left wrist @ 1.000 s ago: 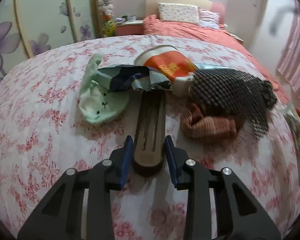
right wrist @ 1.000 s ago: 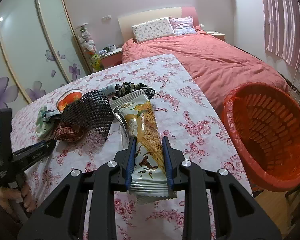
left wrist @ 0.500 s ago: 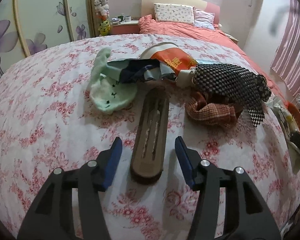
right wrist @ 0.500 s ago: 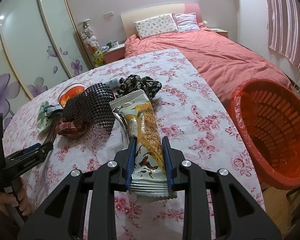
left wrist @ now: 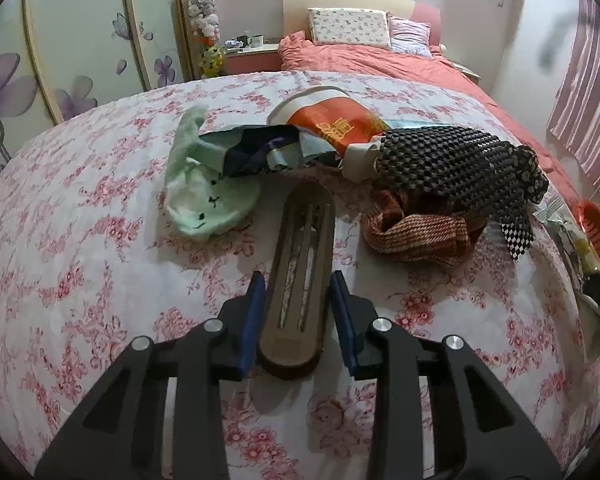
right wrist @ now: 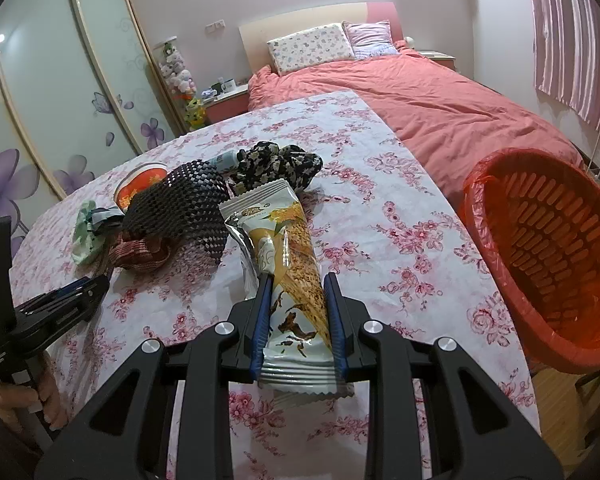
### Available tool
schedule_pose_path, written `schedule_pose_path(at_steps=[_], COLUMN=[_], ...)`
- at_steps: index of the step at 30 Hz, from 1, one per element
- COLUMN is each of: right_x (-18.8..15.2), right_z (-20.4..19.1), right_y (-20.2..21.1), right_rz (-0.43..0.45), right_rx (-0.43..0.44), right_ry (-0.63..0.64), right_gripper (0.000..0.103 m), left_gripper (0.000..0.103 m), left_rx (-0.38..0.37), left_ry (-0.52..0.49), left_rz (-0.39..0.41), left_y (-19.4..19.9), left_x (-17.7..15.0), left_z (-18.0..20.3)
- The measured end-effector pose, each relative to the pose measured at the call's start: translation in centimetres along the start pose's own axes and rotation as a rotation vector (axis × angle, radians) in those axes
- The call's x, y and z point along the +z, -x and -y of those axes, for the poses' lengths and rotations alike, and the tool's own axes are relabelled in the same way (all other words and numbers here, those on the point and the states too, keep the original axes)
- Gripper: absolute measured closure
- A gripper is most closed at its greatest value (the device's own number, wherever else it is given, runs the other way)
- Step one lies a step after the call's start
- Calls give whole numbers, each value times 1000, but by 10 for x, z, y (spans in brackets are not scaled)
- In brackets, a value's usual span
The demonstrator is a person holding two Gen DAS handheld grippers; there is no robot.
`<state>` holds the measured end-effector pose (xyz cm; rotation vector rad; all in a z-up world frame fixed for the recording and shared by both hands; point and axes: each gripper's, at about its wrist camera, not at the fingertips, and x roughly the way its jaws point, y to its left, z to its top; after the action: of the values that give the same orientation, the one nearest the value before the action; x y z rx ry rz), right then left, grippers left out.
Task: Collect trash
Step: 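Carry the snack wrapper and brown strip toward the orange basket with both tools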
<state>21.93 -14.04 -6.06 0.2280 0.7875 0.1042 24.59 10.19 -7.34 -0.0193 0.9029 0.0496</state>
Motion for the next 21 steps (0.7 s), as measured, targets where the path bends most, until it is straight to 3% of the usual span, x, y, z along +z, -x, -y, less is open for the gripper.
schedule_pose_path(at_steps=[21], right_x=[3], right_z=[6], right_y=[24], right_rz=[60], right_rx=[3], right_ry=[-22], right_gripper=[76], left_gripper=[70], left_rx=[-110], left_ry=[23], left_rz=[76], left_y=[45], left_x=[-1], left_z=[-6])
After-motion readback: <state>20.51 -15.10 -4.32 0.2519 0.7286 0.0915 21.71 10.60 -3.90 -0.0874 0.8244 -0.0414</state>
